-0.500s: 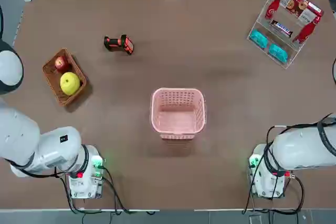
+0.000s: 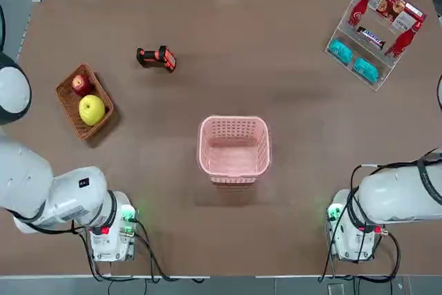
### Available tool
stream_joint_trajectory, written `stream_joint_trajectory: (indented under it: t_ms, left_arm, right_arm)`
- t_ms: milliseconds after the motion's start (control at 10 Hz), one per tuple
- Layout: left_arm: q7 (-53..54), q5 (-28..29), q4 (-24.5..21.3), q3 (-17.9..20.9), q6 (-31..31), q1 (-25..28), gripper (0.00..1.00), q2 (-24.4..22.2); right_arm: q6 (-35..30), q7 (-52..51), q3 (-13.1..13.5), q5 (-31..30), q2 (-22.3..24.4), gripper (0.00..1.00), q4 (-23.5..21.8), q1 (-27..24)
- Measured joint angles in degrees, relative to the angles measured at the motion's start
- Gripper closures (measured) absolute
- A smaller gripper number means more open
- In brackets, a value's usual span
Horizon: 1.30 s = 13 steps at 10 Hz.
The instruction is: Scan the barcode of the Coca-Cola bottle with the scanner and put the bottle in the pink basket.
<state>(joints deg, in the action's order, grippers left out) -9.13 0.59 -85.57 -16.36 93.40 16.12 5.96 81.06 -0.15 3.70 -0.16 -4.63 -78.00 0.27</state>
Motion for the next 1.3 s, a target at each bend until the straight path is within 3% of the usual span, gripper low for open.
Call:
stream_joint_trajectory:
  t_ms: [200,400,600,900,1300]
  left_arm:
    - [-7.20,-0.03,-1.12,0.01,-0.07,-0.71,0.00,0.15]
    - [-21.49,-2.38,-3.01,0.75,0.07,-3.94,0.00,0.74]
    - [-34.35,-5.63,-4.44,4.61,1.49,-8.59,0.00,2.21]
    - [-46.61,-6.40,-7.15,7.05,7.54,-12.27,0.00,4.95]
    - [-63.21,-6.30,-10.49,7.47,16.24,-14.74,0.00,7.71]
  right_arm:
    - [1.45,-0.01,0.00,0.00,-3.23,0.00,0.63,-0.39]
    - [3.15,-0.01,0.00,0.20,-6.41,0.00,1.32,-1.86]
    - [3.65,-0.32,-0.09,0.41,-9.99,0.00,3.37,-4.04]
    - [4.65,-4.01,-0.11,0.57,-15.68,0.00,5.87,-5.69]
    - [15.86,-4.32,-0.38,1.02,-20.85,0.01,6.38,-5.69]
